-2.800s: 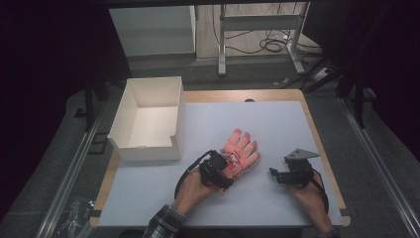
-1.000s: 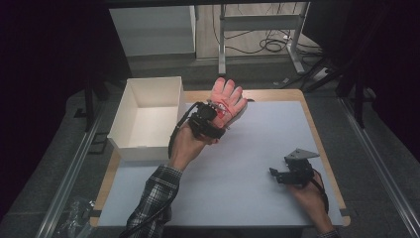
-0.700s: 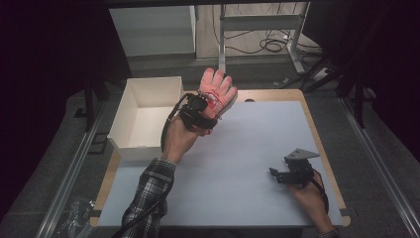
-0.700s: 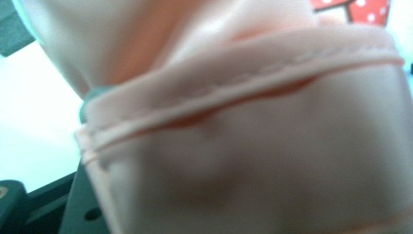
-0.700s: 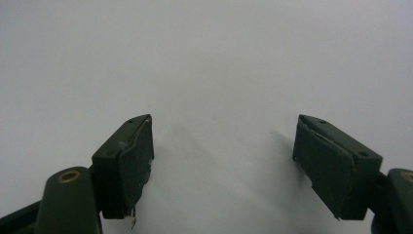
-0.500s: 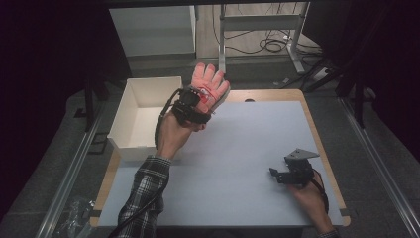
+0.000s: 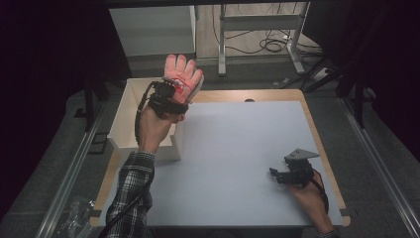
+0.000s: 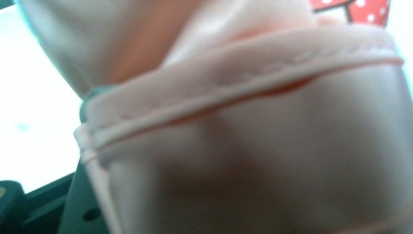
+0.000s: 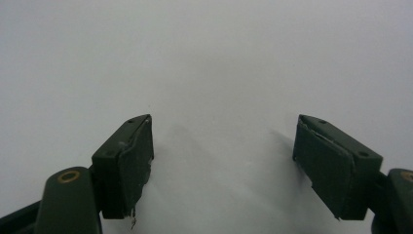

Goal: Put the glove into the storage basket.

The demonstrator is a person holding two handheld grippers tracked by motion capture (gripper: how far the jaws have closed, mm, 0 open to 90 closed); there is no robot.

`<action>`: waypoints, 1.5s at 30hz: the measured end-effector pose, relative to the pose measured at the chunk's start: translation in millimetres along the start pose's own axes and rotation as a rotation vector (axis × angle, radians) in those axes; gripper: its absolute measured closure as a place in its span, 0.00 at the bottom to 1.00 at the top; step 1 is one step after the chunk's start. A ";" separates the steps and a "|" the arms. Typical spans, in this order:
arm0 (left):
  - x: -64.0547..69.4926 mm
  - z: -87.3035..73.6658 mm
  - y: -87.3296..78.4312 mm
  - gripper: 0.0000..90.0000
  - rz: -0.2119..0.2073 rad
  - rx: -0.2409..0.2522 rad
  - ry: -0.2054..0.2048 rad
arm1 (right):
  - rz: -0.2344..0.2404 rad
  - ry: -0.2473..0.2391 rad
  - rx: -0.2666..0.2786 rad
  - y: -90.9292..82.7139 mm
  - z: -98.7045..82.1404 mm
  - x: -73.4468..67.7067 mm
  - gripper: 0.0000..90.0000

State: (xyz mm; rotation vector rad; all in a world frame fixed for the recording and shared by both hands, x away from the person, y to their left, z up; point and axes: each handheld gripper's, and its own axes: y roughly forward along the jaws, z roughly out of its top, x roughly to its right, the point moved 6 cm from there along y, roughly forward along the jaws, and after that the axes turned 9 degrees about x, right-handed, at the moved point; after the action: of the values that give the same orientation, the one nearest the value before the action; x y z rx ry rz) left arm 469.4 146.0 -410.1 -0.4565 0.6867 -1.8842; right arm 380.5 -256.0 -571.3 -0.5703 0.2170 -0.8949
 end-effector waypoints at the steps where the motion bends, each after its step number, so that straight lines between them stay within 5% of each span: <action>1: -4.3 -1.7 -0.9 0.43 0.008 0.001 -0.008 | 0.000 0.000 0.000 0.0 0.0 0.0 0.26; 9: -37.4 -20.5 -2.4 0.43 0.073 -0.016 -0.085 | 0.000 0.001 -0.001 0.0 0.0 -0.1 0.26; 17: -57.0 -39.3 6.0 0.42 0.115 -0.039 -0.128 | -0.001 -0.001 -0.001 0.0 -0.1 0.1 0.26; 37: -60.7 -73.3 59.2 0.39 0.176 -0.183 -0.135 | -0.001 0.000 0.000 0.0 -0.1 0.1 0.26; 45: -59.1 -80.5 74.4 0.37 0.169 -0.253 -0.138 | -0.001 0.000 0.000 0.0 -0.1 0.1 0.26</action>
State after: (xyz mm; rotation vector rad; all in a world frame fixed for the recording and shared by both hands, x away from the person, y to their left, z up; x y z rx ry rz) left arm 497.1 198.1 -519.8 -0.6620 0.8478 -1.5991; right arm 380.5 -256.1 -571.4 -0.5709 0.2166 -0.8959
